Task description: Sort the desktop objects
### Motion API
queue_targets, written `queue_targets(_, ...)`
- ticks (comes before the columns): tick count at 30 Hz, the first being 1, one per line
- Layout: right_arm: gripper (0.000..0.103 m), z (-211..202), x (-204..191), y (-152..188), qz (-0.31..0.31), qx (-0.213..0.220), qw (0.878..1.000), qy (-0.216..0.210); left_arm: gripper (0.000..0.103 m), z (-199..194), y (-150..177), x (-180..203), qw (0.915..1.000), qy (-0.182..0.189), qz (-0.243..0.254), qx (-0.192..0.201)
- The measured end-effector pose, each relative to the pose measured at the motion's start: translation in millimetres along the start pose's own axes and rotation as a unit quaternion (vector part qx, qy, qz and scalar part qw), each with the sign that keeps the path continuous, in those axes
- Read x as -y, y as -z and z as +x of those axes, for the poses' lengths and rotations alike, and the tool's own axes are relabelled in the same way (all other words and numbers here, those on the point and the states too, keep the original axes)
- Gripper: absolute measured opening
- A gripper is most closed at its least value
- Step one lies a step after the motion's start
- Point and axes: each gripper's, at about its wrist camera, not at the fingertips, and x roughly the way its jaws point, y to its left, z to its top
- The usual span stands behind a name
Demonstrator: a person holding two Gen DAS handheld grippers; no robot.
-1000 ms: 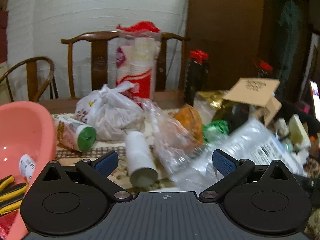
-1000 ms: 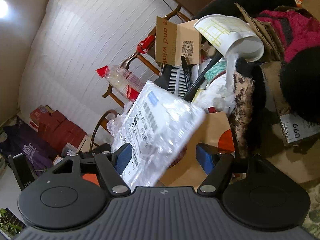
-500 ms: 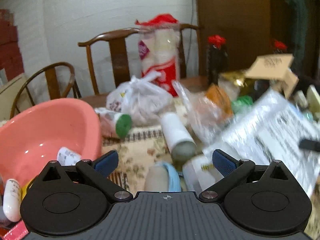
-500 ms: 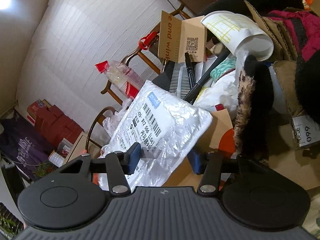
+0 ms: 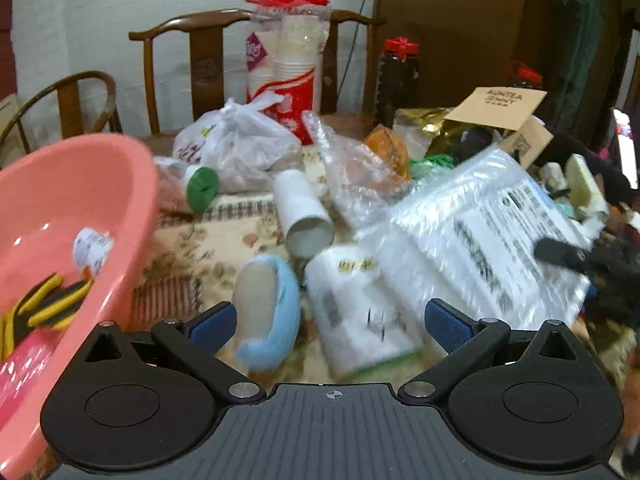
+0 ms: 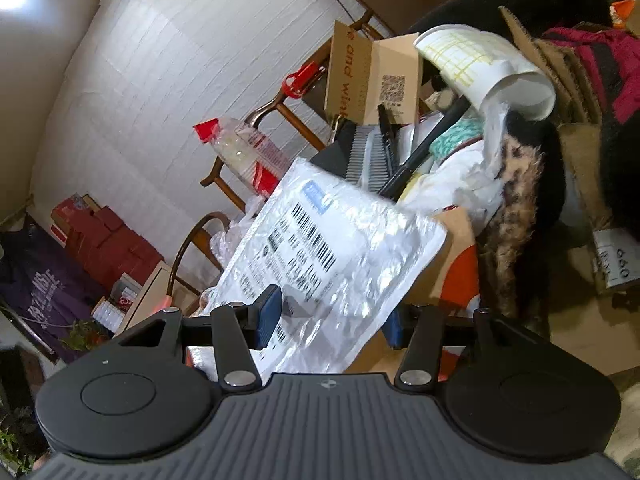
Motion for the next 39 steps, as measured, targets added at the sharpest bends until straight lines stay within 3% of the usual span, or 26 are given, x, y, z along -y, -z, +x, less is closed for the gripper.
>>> queue_targets(6,0.057,4,3,2,0.009,-0.001,1.000,-0.007,0.103,-10,29,-11,0.9986,0.037,-0.024,-0.028)
queue_targets(12,0.057,10,-2,5,0.011,-0.005,1.000,-0.007,0.103,11,24,3,0.9964,0.049,-0.060,-0.036)
queue_targets(18,0.057,11,-6,4,0.005,-0.007,1.000,-0.007,0.103,16,8,18,0.9923,0.078,-0.096,0.002)
queue_targets(29,0.058,23,-23,3,-0.004,-0.008,1.000,-0.022,0.102,27,-10,36,0.9839,0.143,-0.106,0.015)
queue_targets(32,0.058,23,-25,3,-0.007,-0.007,1.000,-0.021,0.080,26,-10,33,0.9827,0.155,-0.099,0.022)
queue_targets(34,0.058,23,-25,4,-0.005,-0.006,1.000,-0.019,0.059,27,-12,31,0.9844,0.151,-0.090,0.017)
queue_targets(38,0.059,23,-22,5,0.004,-0.004,1.000,-0.019,0.040,34,-13,31,0.9882,0.136,-0.069,0.008)
queue_targets(39,0.059,24,-21,5,0.007,-0.005,1.000,-0.022,0.032,36,-13,31,0.9885,0.136,-0.066,0.007)
